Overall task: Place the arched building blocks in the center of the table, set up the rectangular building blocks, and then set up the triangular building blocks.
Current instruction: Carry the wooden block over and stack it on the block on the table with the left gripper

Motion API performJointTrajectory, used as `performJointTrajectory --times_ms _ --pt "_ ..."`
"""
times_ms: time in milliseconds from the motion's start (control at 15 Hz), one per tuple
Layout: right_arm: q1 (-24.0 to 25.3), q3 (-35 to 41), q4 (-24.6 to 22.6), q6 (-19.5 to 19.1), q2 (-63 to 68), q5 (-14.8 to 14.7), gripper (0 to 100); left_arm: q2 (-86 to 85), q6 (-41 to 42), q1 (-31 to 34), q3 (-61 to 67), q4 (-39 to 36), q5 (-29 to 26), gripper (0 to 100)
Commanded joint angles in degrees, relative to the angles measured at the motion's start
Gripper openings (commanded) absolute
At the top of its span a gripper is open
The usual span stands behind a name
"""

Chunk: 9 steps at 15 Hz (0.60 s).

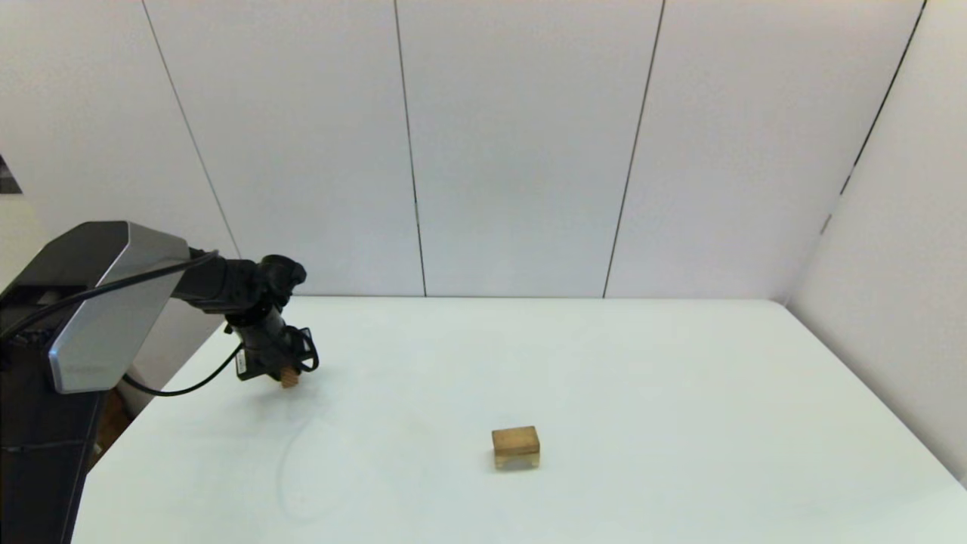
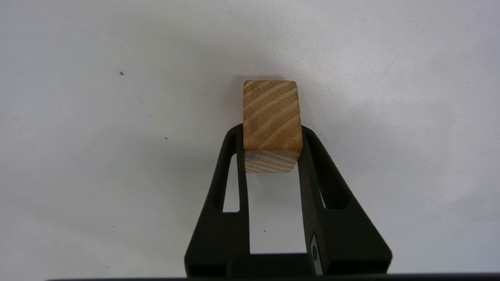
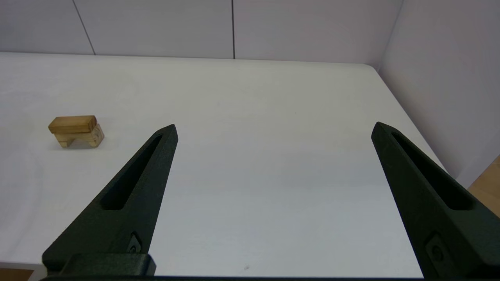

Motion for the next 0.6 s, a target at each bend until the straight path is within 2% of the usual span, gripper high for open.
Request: performJointTrajectory --times_ms 67,333,600 --pt "0.0 0.1 0.0 0.0 0.0 0.0 100 -3.0 1.9 0.0 0.0 0.8 0.8 0" --pt "0.0 0.1 0.0 0.0 0.0 0.0 100 -7.2 4.2 -0.4 0.0 4.8 0.3 0" --pt "0.0 0.1 0.0 0.0 0.0 0.0 100 -12.2 4.1 -4.4 0.5 8.0 0.4 0"
